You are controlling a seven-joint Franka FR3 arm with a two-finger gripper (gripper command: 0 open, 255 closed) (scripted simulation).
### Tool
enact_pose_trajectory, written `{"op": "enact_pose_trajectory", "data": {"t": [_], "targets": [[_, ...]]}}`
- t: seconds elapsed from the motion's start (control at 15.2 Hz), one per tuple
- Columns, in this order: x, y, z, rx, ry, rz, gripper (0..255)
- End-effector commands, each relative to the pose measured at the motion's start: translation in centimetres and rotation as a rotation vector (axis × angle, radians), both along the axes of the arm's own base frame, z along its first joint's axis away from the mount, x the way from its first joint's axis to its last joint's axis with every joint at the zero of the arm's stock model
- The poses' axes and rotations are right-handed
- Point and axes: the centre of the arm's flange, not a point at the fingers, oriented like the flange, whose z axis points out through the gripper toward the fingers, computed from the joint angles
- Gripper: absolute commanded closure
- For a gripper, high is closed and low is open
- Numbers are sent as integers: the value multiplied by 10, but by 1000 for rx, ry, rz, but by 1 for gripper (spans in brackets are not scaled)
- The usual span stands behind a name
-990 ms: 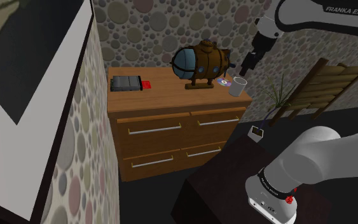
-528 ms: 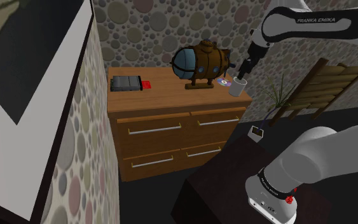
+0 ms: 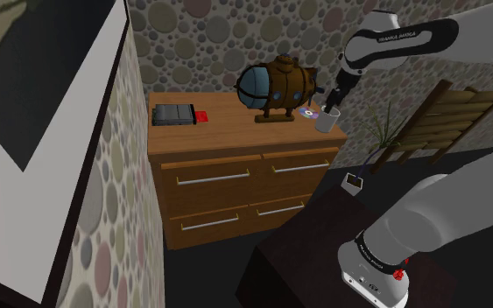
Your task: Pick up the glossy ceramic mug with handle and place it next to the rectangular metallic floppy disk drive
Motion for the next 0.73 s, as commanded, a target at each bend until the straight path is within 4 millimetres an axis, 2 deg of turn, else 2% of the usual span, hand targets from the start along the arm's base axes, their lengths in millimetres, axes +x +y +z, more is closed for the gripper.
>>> {"op": "enact_pose_trajectory", "data": {"t": [0.0,0.4,0.66], "targets": [[13,-22,-17,-3,2,2,0],[42,-80,-62,-5,10,4,0],[45,-84,-80,-5,10,4,0]]}}
